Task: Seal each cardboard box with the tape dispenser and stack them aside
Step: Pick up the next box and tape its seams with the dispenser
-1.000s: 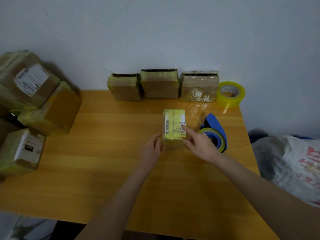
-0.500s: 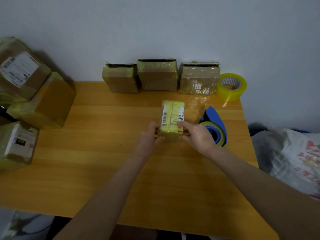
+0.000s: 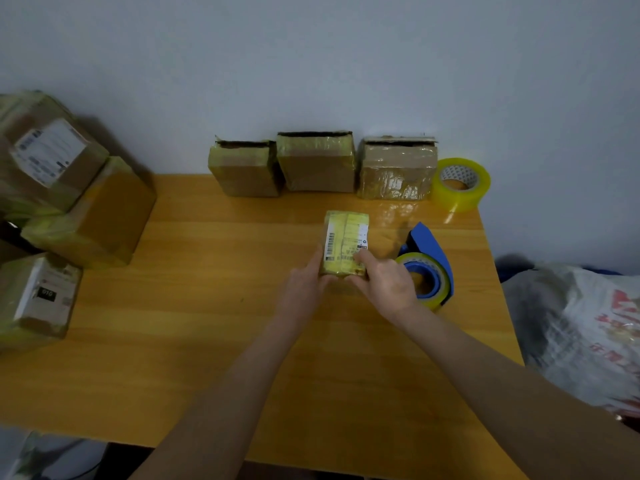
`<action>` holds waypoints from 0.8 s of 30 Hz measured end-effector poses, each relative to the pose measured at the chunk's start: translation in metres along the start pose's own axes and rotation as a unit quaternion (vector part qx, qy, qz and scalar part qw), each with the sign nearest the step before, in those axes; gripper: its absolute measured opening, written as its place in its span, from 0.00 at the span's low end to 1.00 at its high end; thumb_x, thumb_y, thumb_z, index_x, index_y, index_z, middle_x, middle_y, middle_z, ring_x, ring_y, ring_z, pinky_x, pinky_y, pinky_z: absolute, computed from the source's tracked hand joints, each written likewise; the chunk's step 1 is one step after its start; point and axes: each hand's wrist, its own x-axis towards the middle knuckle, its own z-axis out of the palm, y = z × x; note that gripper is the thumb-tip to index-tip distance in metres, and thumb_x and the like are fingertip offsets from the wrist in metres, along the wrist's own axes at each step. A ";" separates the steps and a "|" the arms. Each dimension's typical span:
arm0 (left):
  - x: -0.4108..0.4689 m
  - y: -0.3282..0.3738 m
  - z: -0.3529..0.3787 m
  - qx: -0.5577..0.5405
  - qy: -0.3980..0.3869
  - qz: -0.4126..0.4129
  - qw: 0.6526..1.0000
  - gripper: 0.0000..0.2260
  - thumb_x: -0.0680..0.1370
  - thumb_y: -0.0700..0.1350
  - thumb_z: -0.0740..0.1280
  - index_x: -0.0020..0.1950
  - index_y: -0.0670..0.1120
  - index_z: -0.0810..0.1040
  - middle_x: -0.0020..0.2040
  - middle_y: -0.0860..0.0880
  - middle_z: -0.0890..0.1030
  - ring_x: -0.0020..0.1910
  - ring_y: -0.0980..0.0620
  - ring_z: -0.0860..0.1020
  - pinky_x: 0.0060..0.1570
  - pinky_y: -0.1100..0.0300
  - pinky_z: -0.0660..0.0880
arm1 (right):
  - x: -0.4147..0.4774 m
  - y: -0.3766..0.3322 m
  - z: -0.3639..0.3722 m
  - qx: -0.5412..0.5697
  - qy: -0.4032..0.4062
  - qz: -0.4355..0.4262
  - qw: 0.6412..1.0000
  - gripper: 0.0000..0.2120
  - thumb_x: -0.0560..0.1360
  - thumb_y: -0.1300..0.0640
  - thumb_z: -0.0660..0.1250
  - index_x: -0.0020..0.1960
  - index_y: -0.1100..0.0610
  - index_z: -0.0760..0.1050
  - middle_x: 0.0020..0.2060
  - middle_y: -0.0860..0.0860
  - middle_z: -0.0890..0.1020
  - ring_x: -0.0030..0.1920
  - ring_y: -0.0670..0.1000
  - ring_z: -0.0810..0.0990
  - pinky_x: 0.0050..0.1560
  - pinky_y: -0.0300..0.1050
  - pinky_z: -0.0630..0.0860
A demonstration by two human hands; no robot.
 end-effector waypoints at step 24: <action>0.026 0.022 -0.020 -0.209 -0.076 -0.133 0.966 0.16 0.83 0.45 0.57 0.68 0.40 0.71 0.63 0.42 0.77 0.59 0.46 0.77 0.52 0.57 0.74 | 0.021 -0.021 -0.011 0.181 -0.096 0.210 0.956 0.22 0.80 0.42 0.59 0.62 0.58 0.72 0.44 0.50 0.79 0.41 0.50 0.78 0.35 0.42 0.76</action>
